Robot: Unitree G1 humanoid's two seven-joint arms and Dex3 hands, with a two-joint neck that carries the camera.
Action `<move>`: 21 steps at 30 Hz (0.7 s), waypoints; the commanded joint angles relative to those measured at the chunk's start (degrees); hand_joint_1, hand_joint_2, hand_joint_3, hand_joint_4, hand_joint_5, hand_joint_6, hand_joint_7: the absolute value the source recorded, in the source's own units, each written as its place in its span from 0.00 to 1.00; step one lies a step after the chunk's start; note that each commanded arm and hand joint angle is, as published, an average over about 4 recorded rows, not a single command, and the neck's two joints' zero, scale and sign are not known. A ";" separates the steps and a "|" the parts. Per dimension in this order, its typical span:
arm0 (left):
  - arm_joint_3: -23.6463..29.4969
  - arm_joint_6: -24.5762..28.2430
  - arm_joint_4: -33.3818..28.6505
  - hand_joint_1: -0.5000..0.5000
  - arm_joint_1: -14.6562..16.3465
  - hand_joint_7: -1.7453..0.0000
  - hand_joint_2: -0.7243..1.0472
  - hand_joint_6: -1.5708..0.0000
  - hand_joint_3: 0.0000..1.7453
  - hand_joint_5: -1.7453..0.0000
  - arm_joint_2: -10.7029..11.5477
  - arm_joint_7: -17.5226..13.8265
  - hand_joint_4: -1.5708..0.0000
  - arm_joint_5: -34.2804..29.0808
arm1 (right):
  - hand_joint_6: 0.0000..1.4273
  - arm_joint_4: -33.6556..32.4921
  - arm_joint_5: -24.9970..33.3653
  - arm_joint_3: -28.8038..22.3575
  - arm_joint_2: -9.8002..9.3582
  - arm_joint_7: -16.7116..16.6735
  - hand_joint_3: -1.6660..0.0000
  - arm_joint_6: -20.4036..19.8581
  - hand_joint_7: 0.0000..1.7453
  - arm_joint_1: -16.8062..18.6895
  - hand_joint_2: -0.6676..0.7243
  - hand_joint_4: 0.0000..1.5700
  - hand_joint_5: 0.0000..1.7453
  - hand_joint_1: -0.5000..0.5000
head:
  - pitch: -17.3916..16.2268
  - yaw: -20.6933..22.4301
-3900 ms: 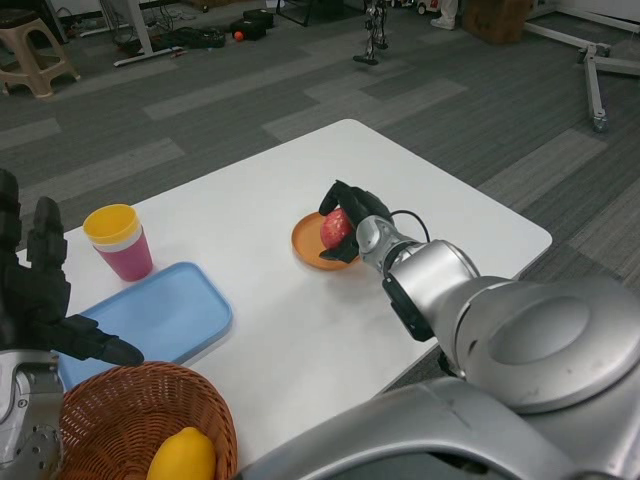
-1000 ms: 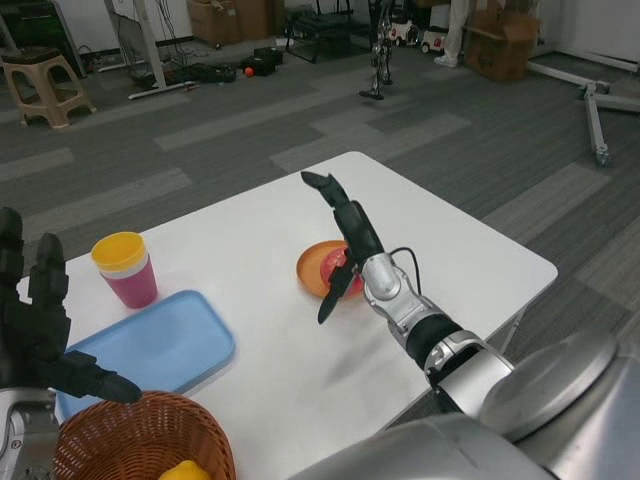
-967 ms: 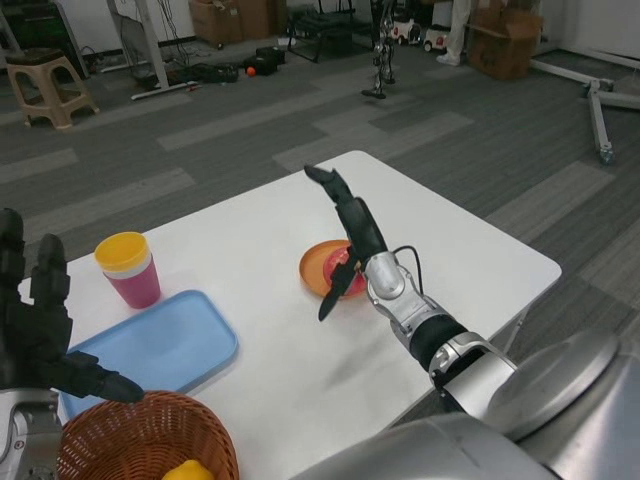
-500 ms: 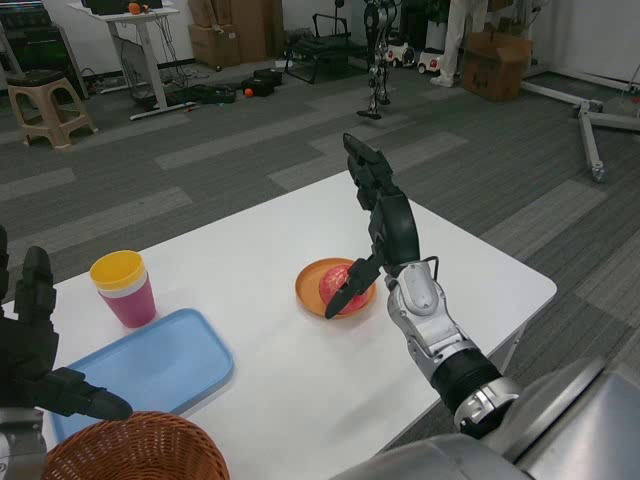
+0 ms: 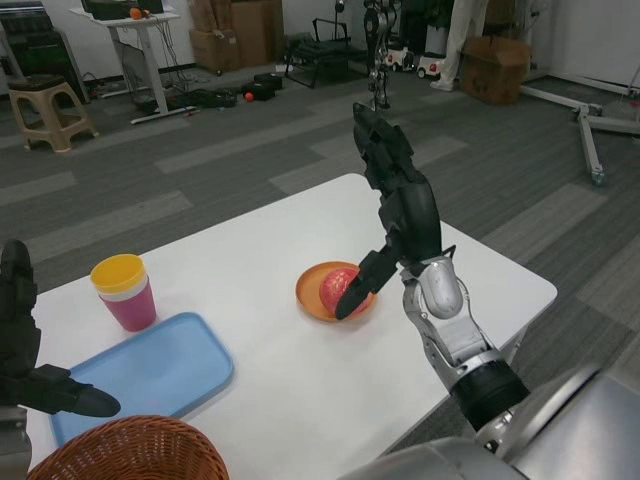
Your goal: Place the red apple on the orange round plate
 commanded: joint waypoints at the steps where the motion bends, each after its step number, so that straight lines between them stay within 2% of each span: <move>1: 1.51 -0.30 -1.42 0.00 -0.97 0.92 0.10 0.97 0.05 1.00 0.27 0.15 1.00 1.31 | 0.00 -2.22 0.20 -0.72 -0.48 0.39 1.00 -0.44 0.16 0.86 1.00 0.00 0.00 0.17 | 0.24 0.06; 5: 2.50 -0.30 -2.52 0.00 -0.92 0.92 0.10 0.97 0.00 1.00 0.29 0.22 1.00 2.32 | 0.00 -3.32 0.13 -0.68 -0.46 0.61 1.00 -0.50 0.16 1.41 1.00 0.00 0.00 0.17 | 0.54 0.26; 9: 3.01 -0.36 -3.25 0.00 -0.53 0.91 0.10 0.97 0.05 1.00 0.29 0.24 1.00 2.73 | 0.00 -3.39 0.15 -0.54 -0.30 0.64 1.00 -0.52 0.16 1.48 1.00 0.00 0.00 0.17 | 0.69 0.71; 13: 3.36 -0.39 -3.84 0.00 -0.04 0.91 0.10 0.97 0.05 1.00 0.27 0.24 1.00 2.91 | 0.00 -3.13 0.22 -0.19 -0.22 0.70 1.00 -0.52 0.16 1.48 1.00 0.00 0.00 0.17 | 0.82 1.11; 17: 3.55 -0.39 -4.04 0.00 0.09 0.90 0.10 0.98 0.00 1.00 0.29 0.24 1.00 3.02 | 0.00 -2.36 0.22 0.44 -0.17 0.66 1.00 -0.55 0.18 1.46 1.00 0.00 0.00 0.17 | 1.03 1.44; 21: 3.66 -0.43 -4.04 0.00 0.09 0.91 0.10 0.98 0.03 1.00 0.40 0.24 1.00 3.02 | 0.00 -1.43 0.22 0.88 0.00 0.64 1.00 -0.61 0.16 1.35 1.00 0.00 0.00 0.17 | 1.23 1.89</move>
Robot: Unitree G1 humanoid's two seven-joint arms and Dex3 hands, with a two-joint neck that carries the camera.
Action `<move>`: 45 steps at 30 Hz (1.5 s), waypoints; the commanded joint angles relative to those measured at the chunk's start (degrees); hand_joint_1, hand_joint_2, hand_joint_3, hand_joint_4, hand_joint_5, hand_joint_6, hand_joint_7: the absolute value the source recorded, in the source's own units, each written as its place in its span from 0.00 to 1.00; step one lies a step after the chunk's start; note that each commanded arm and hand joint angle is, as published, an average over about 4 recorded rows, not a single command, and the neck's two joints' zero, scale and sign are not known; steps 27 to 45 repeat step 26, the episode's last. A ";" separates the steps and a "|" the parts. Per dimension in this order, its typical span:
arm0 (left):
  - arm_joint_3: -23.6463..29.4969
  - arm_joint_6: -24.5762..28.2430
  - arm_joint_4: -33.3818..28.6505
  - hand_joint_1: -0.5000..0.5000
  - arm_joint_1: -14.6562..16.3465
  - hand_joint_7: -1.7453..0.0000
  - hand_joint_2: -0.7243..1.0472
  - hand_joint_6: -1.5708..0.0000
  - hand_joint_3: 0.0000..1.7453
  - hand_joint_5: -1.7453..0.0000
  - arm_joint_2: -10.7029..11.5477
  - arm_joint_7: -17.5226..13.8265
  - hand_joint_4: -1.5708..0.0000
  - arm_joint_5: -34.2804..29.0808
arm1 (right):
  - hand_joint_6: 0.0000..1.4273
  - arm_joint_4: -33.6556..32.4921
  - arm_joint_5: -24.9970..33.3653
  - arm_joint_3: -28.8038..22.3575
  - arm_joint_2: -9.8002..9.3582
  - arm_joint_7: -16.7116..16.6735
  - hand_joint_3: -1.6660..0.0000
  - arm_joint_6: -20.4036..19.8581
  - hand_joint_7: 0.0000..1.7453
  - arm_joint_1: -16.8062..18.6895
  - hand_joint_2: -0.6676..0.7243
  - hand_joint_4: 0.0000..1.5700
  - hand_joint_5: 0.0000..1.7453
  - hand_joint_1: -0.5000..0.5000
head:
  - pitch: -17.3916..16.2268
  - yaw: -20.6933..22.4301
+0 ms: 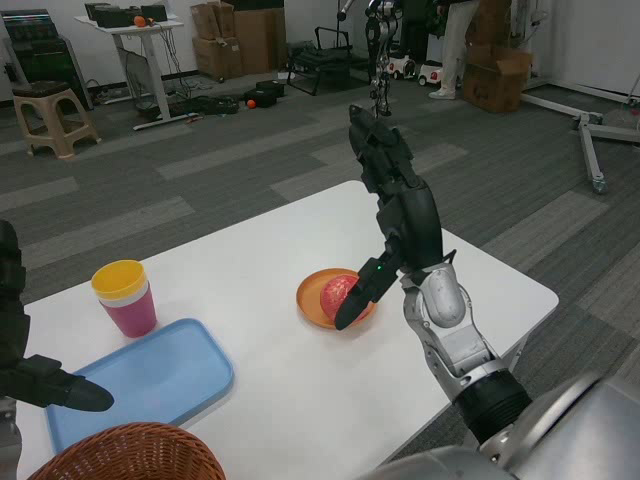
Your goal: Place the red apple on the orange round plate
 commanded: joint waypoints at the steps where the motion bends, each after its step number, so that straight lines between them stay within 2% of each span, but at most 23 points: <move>1: 0.65 -0.47 -0.36 0.00 0.45 0.90 0.10 0.98 0.01 1.00 0.43 0.23 1.00 0.30 | 0.00 1.20 0.23 0.46 0.07 -0.06 1.00 -0.54 0.16 0.35 1.00 0.00 0.00 0.17 | 0.13 0.29; 5: 1.27 -0.64 -0.36 0.00 0.45 0.92 0.10 0.97 0.05 1.00 0.43 0.23 1.00 0.57 | 0.00 1.90 0.23 0.97 0.31 -0.06 1.00 -0.54 0.18 0.06 1.00 0.00 0.00 0.17 | 0.19 1.05; 14: 1.97 -0.90 -0.36 0.00 0.45 0.92 0.10 0.97 0.04 1.00 0.10 0.32 1.00 1.03 | 0.00 3.38 0.23 2.07 0.60 0.00 1.00 -0.70 0.16 -0.34 1.00 0.00 0.00 0.19 | 0.52 4.64; 20: 1.95 -1.04 -0.36 0.00 0.45 0.92 0.10 0.97 0.04 1.00 -0.17 0.32 1.00 1.12 | 0.00 3.57 0.23 2.22 0.62 0.00 1.00 -0.74 0.16 -0.42 1.00 0.00 0.00 0.18 | 0.39 4.65; 23: 1.97 -1.08 -0.36 0.00 0.45 0.92 0.10 0.97 0.04 1.00 -0.30 0.32 1.00 1.12 | 0.00 3.57 0.23 2.22 0.66 0.00 1.00 -0.85 0.16 -0.42 1.00 0.00 0.00 0.21 | 0.34 4.50; 26: 1.97 -1.08 -0.36 0.00 0.45 0.92 0.10 0.97 0.03 1.00 -0.34 0.32 1.00 1.12 | 0.00 3.60 0.25 2.22 0.66 -0.03 1.00 -0.92 0.16 -0.42 1.00 0.00 0.00 0.18 | 0.34 4.54; 45: 1.97 -1.08 -0.36 0.00 0.45 0.92 0.10 0.97 0.03 1.00 -0.34 0.32 1.00 1.12 | 0.00 3.60 0.25 2.22 0.66 -0.03 1.00 -0.92 0.16 -0.42 1.00 0.00 0.00 0.18 | 0.34 4.54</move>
